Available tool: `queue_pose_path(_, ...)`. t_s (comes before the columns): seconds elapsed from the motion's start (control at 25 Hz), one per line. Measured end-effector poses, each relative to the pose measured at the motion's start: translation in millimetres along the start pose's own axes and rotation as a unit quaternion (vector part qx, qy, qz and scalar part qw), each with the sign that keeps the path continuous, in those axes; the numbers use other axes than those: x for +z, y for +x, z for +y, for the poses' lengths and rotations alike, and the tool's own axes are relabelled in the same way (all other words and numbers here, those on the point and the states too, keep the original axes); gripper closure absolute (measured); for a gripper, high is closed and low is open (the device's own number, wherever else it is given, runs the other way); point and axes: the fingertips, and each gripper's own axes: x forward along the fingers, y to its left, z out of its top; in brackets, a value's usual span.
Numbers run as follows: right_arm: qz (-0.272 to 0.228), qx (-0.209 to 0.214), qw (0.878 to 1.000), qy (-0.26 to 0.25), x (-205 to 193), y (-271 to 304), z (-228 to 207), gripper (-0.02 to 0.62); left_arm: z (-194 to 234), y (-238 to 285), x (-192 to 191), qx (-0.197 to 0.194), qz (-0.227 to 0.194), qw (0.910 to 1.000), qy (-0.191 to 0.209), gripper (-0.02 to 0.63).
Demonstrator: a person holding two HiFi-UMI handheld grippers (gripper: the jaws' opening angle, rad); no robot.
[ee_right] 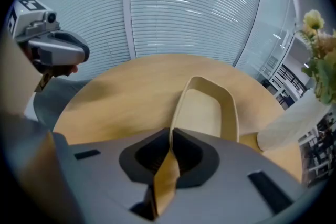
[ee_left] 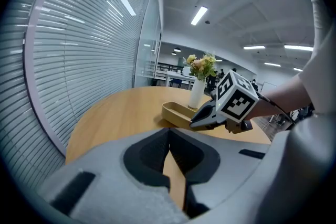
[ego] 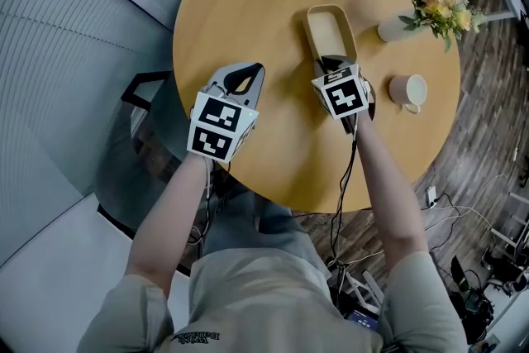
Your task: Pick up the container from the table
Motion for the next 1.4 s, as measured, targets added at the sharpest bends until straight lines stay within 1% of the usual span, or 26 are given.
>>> queue_pose_path(0.16,-0.034,-0.005,0.999,0.022,6.1,-40.8,-2.9,0.555,-7.4,-14.8,15.5,0.001,-0.012,0.9999,0.010,0.586)
queue_pose_path(0.32,-0.082,-0.021,0.996,0.031,22.8,-97.5,-10.5,0.555,-19.6,-33.1,45.7,0.001,-0.036,0.9991,0.023,0.586)
queue_pose_path(0.48,-0.137,-0.040,0.989,0.031,45.5,-160.1,-16.3,0.555,-34.8,-54.5,85.2,-0.002,-0.069,0.9966,0.045,0.586)
queue_pose_path(0.68,-0.195,-0.061,0.978,0.027,62.2,-243.1,-10.0,0.555,-63.5,-91.4,130.3,-0.009,-0.111,0.9916,0.066,0.586)
queue_pose_path(0.8,-0.238,-0.075,0.968,0.026,72.7,-292.3,-5.2,0.555,-83.1,-118.2,161.5,-0.017,-0.139,0.9862,0.088,0.586)
queue_pose_path(1.0,-0.294,-0.092,0.951,0.011,80.6,-366.8,14.3,0.555,-118.4,-164.9,203.5,-0.030,-0.181,0.9761,0.116,0.586)
queue_pose_path(1.16,-0.339,-0.108,0.934,0.015,80.6,-415.7,27.0,0.555,-140.0,-195.5,224.1,-0.036,-0.214,0.9667,0.136,0.586)
queue_pose_path(1.4,-0.375,-0.136,0.917,0.024,67.0,-465.3,32.1,0.555,-164.7,-227.3,249.0,-0.042,-0.258,0.9510,0.166,0.586)
